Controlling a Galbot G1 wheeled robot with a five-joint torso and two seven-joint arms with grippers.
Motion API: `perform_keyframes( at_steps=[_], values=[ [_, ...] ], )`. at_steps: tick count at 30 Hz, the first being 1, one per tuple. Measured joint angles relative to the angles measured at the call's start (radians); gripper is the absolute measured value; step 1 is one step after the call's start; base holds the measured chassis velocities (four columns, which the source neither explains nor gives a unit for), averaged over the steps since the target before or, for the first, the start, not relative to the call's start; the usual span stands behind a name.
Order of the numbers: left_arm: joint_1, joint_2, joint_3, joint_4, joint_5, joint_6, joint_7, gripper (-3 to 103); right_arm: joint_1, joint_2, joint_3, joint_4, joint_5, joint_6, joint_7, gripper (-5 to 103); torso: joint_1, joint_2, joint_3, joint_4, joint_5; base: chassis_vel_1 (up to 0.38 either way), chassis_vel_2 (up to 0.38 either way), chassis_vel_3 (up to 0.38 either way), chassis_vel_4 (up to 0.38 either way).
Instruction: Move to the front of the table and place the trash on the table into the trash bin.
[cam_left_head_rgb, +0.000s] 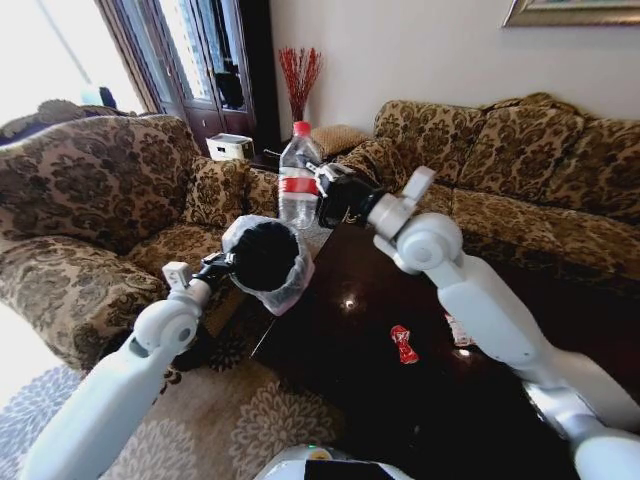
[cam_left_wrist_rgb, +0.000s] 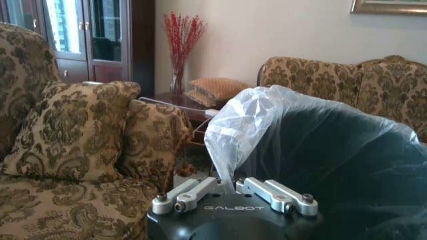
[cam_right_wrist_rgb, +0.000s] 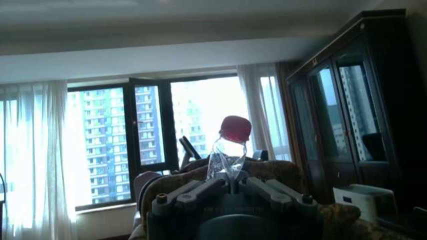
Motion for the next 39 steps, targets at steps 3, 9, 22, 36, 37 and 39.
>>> perform_keyframes(
  at_steps=[3, 9, 22, 36, 37, 39],
  values=[
    [0.005, 0.003, 0.000, -0.003, 0.000, 0.001, 0.000, 3, -0.023, -0.004, -0.025, -0.001, -0.057, -0.008, -0.016, 0, 0.000, 0.000, 0.000, 0.0005, -0.0003, 0.000, 0.000, 0.000, 0.000],
    [0.021, 0.020, -0.039, -0.013, -0.031, 0.009, 0.008, 3, -0.071, -0.015, -0.064, -0.003, -0.219, -0.019, -0.017, 12, 0.000, 0.000, 0.000, 0.0000, 0.0000, 0.000, 0.000, 0.000, 0.000],
    [0.027, 0.022, -0.047, -0.037, -0.037, 0.015, 0.007, 3, -0.069, -0.014, -0.086, -0.001, -0.252, 0.010, 0.028, 54, 0.000, 0.000, 0.000, 0.0002, -0.0003, 0.000, 0.000, 0.000, 0.000],
    [0.108, -0.031, -0.145, -0.081, 0.069, 0.036, 0.004, 3, -0.444, -0.317, 0.252, 0.148, -0.242, -0.072, 0.205, 100, 0.000, 0.000, 0.000, -0.0011, 0.0001, 0.000, 0.000, 0.000, 0.000],
    [0.111, -0.037, -0.143, -0.082, 0.076, 0.029, 0.005, 3, -0.513, -0.336, 0.286, 0.161, -0.266, -0.071, 0.209, 100, 0.000, 0.000, 0.000, -0.0012, 0.0002, 0.000, 0.000, 0.000, 0.000],
    [0.115, -0.043, -0.141, -0.083, 0.083, 0.018, 0.006, 3, -0.618, -0.342, 0.346, 0.181, -0.291, -0.070, 0.230, 100, 0.000, 0.000, 0.000, -0.0004, 0.0002, 0.000, 0.000, 0.000, 0.000]
  ],
)
